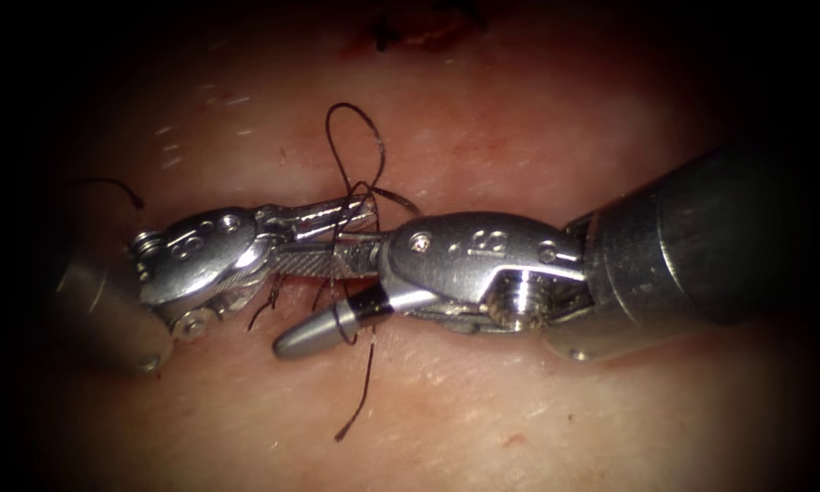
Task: Wound Closure
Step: Use the left gripper to wrap the suture once around the right gripper, then pick up the short suture tail
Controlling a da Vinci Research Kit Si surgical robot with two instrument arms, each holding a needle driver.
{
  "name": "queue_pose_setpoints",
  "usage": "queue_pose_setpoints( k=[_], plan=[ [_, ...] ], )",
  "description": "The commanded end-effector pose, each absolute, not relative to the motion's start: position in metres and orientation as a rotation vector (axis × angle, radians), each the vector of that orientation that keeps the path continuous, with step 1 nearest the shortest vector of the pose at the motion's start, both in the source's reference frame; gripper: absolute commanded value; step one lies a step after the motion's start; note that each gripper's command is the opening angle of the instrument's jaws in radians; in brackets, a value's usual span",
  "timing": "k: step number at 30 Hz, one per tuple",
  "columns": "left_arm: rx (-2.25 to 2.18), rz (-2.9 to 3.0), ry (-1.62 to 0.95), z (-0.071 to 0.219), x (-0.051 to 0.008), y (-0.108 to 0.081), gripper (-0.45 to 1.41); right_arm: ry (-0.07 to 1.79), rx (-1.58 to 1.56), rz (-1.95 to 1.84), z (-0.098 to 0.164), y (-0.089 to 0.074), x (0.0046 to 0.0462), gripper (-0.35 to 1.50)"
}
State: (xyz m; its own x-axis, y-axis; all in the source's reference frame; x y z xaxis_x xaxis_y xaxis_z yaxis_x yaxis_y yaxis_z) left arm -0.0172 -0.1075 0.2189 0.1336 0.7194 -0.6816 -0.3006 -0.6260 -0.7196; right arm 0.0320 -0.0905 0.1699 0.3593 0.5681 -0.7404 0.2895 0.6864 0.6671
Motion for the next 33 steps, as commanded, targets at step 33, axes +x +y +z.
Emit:
queue_pose_setpoints(
  k=[33],
  plan=[
    [-1.606, 1.690, -0.471, 0.2187, -0.0147, -0.1138, -0.45, 0.975, 1.078, -0.628, 0.1693, -0.0951, 0.0320, 0.47]
  ],
)
